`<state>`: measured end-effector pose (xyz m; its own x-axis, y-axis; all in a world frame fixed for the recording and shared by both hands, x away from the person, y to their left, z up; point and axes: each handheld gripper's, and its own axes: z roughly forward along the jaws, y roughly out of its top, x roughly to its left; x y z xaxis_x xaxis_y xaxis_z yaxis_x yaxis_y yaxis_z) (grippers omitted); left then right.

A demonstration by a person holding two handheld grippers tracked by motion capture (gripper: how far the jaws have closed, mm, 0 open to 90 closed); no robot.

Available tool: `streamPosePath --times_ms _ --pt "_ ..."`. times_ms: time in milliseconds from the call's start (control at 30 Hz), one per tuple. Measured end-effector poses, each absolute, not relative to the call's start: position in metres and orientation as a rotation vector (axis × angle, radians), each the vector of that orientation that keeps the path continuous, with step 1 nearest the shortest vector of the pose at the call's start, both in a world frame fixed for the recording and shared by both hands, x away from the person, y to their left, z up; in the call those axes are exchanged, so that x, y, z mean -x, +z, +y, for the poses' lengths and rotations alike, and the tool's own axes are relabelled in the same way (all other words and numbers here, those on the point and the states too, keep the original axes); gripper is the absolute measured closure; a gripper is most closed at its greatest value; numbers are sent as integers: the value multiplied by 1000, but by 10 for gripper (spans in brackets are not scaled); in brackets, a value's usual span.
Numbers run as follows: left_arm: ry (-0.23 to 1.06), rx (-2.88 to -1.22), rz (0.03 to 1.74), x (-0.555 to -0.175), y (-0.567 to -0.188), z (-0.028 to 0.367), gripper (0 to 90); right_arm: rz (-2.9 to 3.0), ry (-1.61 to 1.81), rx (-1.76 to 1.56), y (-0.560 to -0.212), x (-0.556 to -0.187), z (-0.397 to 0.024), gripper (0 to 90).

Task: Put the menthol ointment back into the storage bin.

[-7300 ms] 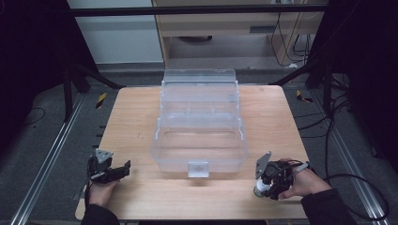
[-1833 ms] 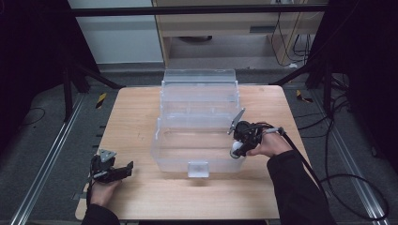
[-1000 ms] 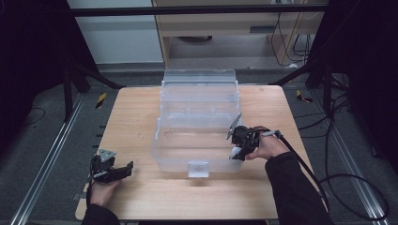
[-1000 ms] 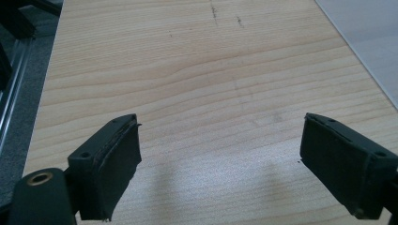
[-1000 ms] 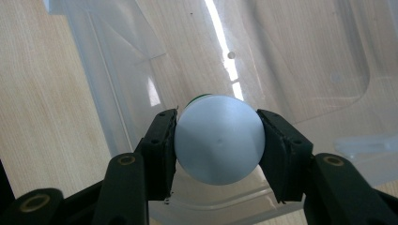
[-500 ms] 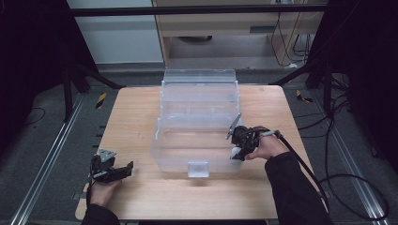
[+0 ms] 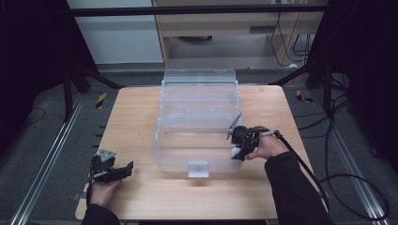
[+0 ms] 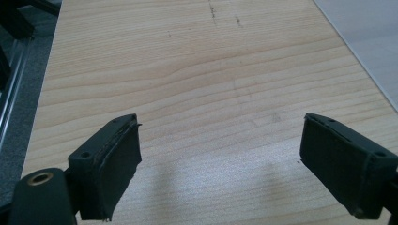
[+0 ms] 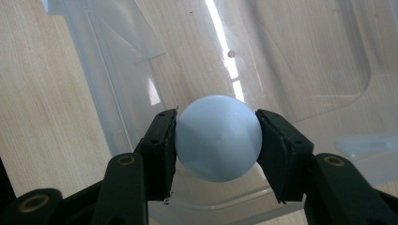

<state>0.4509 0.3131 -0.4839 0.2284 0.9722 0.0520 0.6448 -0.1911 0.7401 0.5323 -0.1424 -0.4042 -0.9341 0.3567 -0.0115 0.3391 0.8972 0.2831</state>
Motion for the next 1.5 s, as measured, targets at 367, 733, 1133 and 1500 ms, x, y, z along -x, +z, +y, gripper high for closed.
streamPosePath --times_ms 367,733,1133,1500 --pt "716 -1915 1482 -451 -484 313 121 2992 451 -565 -402 -532 -143 490" --pt "702 -1903 1483 -450 -483 313 124 2832 667 -660 -380 -518 -155 412" --pt "695 -1907 1470 -449 -484 312 192 2446 1075 -857 -365 -490 -191 253" --pt "706 -1918 1456 -448 -484 311 271 2153 1273 -1072 -383 -457 -242 209"
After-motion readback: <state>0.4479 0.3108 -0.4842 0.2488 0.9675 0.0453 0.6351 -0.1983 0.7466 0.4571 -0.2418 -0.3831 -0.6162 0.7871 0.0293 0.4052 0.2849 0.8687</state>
